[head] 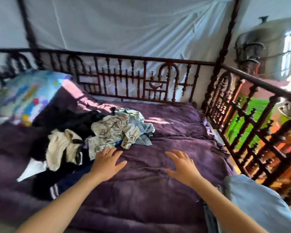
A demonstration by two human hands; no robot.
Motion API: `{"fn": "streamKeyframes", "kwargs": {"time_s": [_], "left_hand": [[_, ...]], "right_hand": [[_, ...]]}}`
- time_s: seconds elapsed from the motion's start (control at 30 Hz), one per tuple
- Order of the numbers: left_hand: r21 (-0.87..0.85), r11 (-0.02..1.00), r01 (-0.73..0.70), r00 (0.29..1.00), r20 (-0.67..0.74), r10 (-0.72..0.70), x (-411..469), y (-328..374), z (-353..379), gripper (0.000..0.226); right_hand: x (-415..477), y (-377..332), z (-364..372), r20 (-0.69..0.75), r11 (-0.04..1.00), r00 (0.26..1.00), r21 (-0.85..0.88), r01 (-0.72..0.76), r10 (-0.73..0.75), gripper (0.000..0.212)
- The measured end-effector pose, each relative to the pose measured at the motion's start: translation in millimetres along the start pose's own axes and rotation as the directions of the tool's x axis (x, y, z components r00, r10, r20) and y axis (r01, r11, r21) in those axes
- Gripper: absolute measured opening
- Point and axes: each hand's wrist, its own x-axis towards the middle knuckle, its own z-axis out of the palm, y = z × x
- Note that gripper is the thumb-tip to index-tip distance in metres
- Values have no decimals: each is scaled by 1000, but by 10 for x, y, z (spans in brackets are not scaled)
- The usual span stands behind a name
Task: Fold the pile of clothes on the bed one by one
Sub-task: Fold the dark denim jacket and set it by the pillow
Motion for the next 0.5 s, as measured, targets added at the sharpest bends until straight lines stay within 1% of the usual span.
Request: {"fn": "streamKeyframes", "kwargs": {"time_s": [0.07,0.13,0.2,0.27,0.33,0.4,0.43,0.5], "left_hand": [[39,998,40,999,-39,-38,-219,-423,-137,108],[56,995,78,993,-96,-73,-460,-849,-303,101],[38,989,142,978,-158,-135,-745,-1226,-519,83],[29,988,149,962,-234,-138,-1044,-1600,-744,65],[61,978,201,932,-319,-172,-1329,-1965,-918,50],[49,967,249,905,-367,-214,-1561,-2264,-1055,49],[41,963,268,896,-377,-233,-1665,-2409,-1103,54],[-22,955,297,876,-391,-281,-1858,-2688,-1175,75]], "right_hand": [[51,-393,16,-32,999,998,13,46,-46,64],[116,-825,36,-65,994,992,19,110,-109,60],[181,-1284,59,-72,985,983,27,168,-166,58],[261,-1754,93,-72,971,970,37,237,-234,57],[334,-2205,143,-81,950,950,56,306,-301,56],[375,-2581,181,-81,932,935,88,352,-345,55],[393,-2734,185,-79,924,928,97,371,-364,55],[454,-2972,148,-63,910,913,84,407,-403,56]]}}
